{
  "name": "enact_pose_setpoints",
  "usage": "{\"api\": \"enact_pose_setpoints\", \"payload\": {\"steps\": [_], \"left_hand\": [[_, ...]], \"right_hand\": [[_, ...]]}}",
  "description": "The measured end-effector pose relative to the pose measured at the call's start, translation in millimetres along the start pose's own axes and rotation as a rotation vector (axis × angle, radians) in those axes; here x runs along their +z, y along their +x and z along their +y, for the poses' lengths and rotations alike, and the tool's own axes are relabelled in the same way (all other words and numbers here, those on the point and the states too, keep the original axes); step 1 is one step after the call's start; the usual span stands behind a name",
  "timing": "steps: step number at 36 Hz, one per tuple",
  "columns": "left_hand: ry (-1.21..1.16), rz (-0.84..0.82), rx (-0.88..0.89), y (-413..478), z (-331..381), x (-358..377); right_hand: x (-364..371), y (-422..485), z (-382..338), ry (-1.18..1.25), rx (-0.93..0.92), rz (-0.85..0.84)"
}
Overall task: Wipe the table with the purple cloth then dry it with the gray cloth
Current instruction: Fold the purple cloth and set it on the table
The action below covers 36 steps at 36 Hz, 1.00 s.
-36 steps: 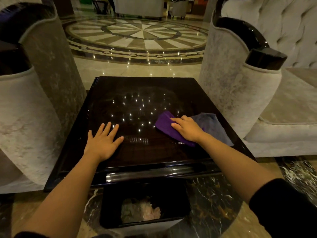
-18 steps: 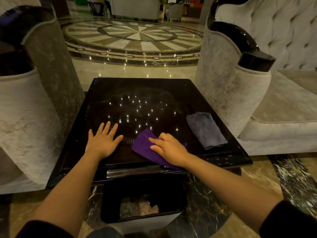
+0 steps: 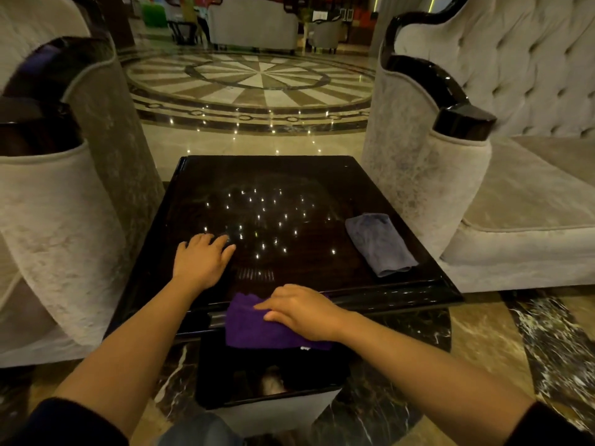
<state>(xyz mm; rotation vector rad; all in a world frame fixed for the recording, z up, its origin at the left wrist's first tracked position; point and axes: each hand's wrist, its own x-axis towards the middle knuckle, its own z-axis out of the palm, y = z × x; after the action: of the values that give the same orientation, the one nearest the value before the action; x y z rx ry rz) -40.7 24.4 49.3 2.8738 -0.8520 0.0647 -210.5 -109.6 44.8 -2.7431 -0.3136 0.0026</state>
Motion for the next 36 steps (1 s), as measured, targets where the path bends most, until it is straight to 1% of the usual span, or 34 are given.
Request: {"api": "enact_pose_setpoints", "payload": {"steps": [1, 2, 3, 4, 5, 6, 7, 8, 9, 11, 12, 14, 16, 18, 20, 22, 25, 29, 30, 33, 34, 36], "left_hand": [[-0.131, 0.010, 0.016, -2.9, 5.7, -6.6], [-0.343, -0.031, 0.000, -5.8, 7.1, -17.7], [-0.584, -0.145, -0.002, -10.4, 11.5, -28.1], [-0.771, -0.302, 0.007, -16.9, 17.0, -37.6], [-0.848, -0.440, 0.066, -22.7, 21.2, -43.6], [-0.817, -0.554, 0.135, -28.6, 23.8, -50.3], [-0.763, -0.638, 0.193, -29.8, 25.0, -50.7], [-0.678, -0.651, 0.218, -49.1, 22.1, -56.7], [-0.598, -0.645, 0.263, -50.9, 23.5, -56.0], [-0.433, -0.521, 0.340, -54.3, 26.4, -55.1], [-0.387, -0.462, 0.369, -54.5, 28.3, -55.4], [-0.406, -0.377, 0.372, -53.6, 30.8, -56.4], [-0.438, -0.322, 0.358, -52.4, 31.4, -57.1], [-0.446, -0.270, 0.369, -52.7, 32.7, -59.2], [-0.447, -0.216, 0.385, -52.3, 32.6, -59.8], [-0.447, -0.161, 0.377, -51.9, 30.1, -60.1], [-0.495, -0.153, 0.346, -52.8, 26.1, -61.6], [-0.652, -0.068, 0.325, -58.1, 24.5, -63.0], [-0.666, -0.064, 0.311, -59.8, 25.1, -61.8], [-0.512, -0.153, 0.282, -65.0, 29.1, -52.1], [-0.495, -0.160, 0.271, -66.3, 30.4, -48.2], [-0.565, -0.134, 0.256, -67.7, 32.9, -45.3]], "right_hand": [[-4.0, -1.9, -0.4, -0.008, 0.010, -0.011], [-7.8, -0.8, -2.7, 0.010, 0.008, -0.021], [-11.9, 0.8, -0.9, 0.029, 0.016, -0.013], [-17.4, 0.5, 2.9, 0.049, 0.019, 0.013], [-23.9, 0.9, 8.3, 0.057, 0.038, 0.023], [-29.2, 1.7, 11.6, 0.066, 0.044, 0.022], [-33.1, 2.0, 13.9, 0.060, 0.038, 0.026], [-35.5, -3.0, 3.9, 0.055, 0.000, 0.031], [-39.5, -1.7, 4.0, 0.057, 0.002, 0.026], [-45.0, 3.0, 4.1, 0.070, 0.012, 0.015], [-48.3, 4.1, 3.8, 0.090, 0.012, 0.026], [-53.4, 5.1, 5.3, 0.138, 0.035, 0.042], [-58.5, 4.3, 6.4, 0.155, 0.097, 0.012], [-65.0, 1.8, 11.4, 0.099, 0.181, -0.052], [-71.2, -4.0, 18.6, -0.006, 0.253, -0.130], [-75.0, -11.3, 25.1, -0.043, 0.287, -0.165], [-80.6, -21.9, 32.0, 0.111, 0.316, -0.076], [-78.3, -26.3, 31.1, 0.134, 0.253, 0.229], [-73.9, -26.7, 30.2, 0.178, 0.269, 0.246], [-57.7, -27.7, 30.0, 0.225, 0.348, 0.097], [-53.7, -28.1, 31.1, 0.250, 0.355, 0.126], [-53.7, -27.7, 30.3, 0.310, 0.351, 0.296]]}}
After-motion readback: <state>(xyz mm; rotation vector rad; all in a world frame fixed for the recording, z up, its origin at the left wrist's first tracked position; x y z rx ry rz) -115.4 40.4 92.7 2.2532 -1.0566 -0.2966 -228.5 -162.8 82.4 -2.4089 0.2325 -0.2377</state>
